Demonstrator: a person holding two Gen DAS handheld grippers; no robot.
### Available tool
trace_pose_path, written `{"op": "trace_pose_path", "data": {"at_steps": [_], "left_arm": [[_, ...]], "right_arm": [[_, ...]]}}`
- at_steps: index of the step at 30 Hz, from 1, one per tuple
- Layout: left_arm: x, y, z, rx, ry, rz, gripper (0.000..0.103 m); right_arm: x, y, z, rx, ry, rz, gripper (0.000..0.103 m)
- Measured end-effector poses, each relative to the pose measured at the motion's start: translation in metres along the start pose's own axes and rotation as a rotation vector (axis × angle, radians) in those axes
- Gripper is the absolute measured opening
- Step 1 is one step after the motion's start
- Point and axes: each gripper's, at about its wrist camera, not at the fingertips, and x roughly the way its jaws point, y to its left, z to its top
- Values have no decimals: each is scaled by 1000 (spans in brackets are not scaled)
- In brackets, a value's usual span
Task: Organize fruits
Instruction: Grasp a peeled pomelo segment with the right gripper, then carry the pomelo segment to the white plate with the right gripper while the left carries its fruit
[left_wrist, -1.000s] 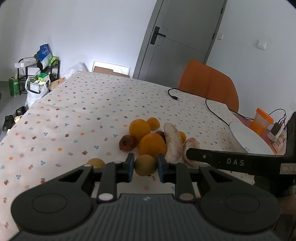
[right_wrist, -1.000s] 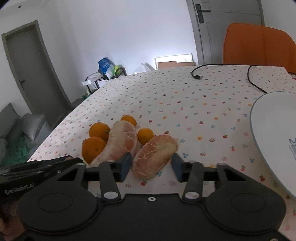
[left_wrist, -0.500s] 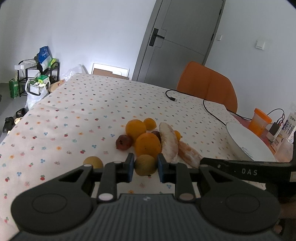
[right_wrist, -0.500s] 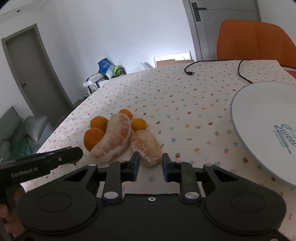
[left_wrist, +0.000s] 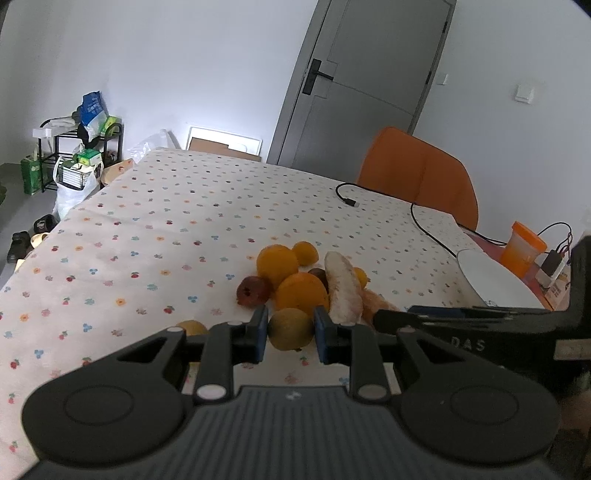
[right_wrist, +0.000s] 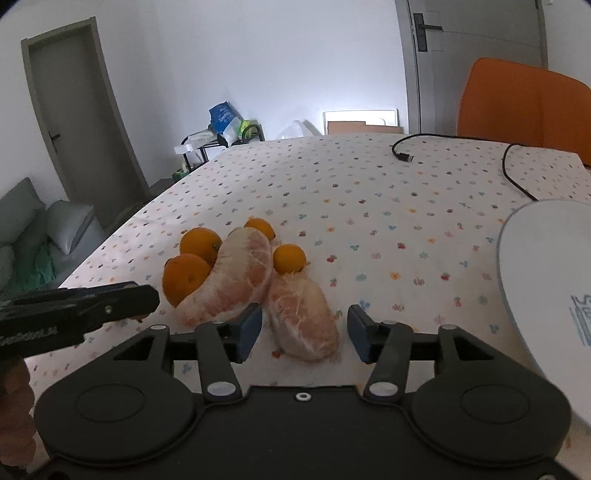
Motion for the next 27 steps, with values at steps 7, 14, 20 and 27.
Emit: {"op": "trace_pose_path", "data": {"at_steps": [7, 14, 20, 27], "left_arm": [[4, 2, 0, -11, 1, 4, 24], [-3, 2, 2, -12, -11, 4, 24], [-11, -4, 5, 1, -28, 0, 24], [-18, -21, 7, 29, -47, -21, 24]], "right_arm": [[9, 7, 3, -36, 1, -1, 53], [3, 7, 0, -41, 2, 13, 34], [-15, 5, -2, -21, -23, 27, 34], [-39, -3, -5, 3, -63, 20, 34]]}}
